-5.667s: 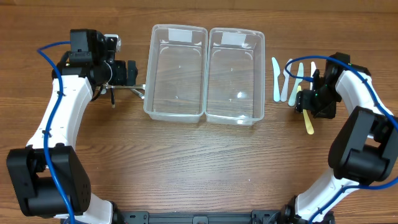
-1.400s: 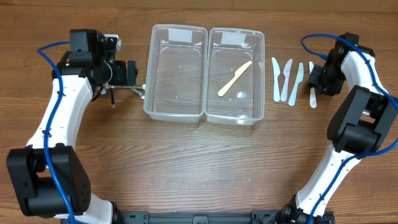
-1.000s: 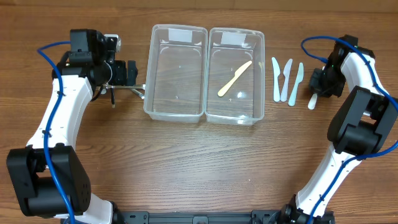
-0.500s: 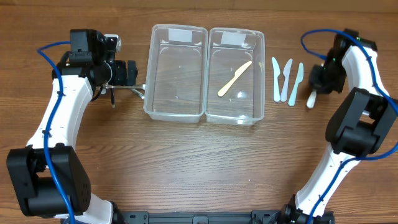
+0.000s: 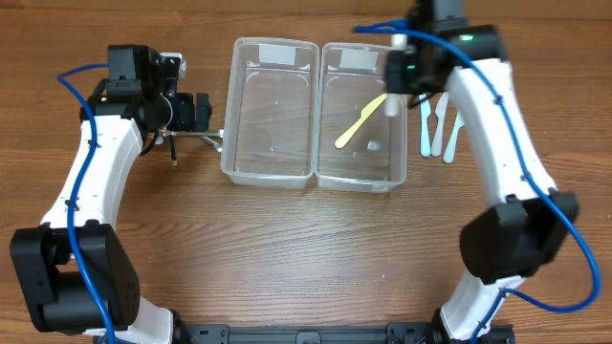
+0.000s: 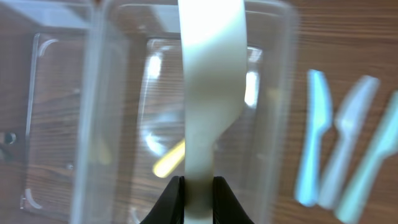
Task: Pack container
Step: 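Carry white knife into right container and release it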
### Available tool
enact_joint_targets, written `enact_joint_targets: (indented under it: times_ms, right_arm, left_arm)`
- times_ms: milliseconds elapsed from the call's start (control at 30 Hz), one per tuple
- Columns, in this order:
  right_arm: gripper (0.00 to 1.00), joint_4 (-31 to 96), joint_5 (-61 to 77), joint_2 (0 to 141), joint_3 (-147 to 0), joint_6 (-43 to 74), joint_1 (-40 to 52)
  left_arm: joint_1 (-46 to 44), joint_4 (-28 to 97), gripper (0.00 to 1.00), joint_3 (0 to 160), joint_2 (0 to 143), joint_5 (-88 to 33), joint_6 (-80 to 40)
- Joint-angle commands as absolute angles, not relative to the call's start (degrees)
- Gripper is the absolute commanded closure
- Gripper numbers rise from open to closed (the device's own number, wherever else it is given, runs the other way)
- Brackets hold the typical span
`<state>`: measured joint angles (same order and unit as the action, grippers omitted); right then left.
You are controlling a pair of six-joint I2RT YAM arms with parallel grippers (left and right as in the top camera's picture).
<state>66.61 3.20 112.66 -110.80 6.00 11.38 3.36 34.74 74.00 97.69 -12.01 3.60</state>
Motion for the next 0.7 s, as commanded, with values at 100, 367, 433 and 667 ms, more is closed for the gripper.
enact_joint_targets:
  times_ms: [100,367,433,667]
  right_arm:
    - [0.92,65.0,3.3,120.8,-107.6,8.7,16.8]
    - [0.41,65.3,-1.7,118.8,-113.3,4.7,18.2]
    - [0.32,65.5,-3.6,117.4,-116.0,4.7,16.1]
    - [0.26,65.6,-4.9,116.4,-121.2,5.9,2.6]
  left_arm:
    - [3.1,34.7,0.0,75.6,98.1,-13.0,4.7]
    - [3.1,34.7,0.0,75.6,98.1,-13.0,4.7]
    - [3.1,34.7,0.0,75.6,98.1,-13.0,4.7]
    - [3.1,34.7,0.0,75.6,98.1,-13.0,4.7]
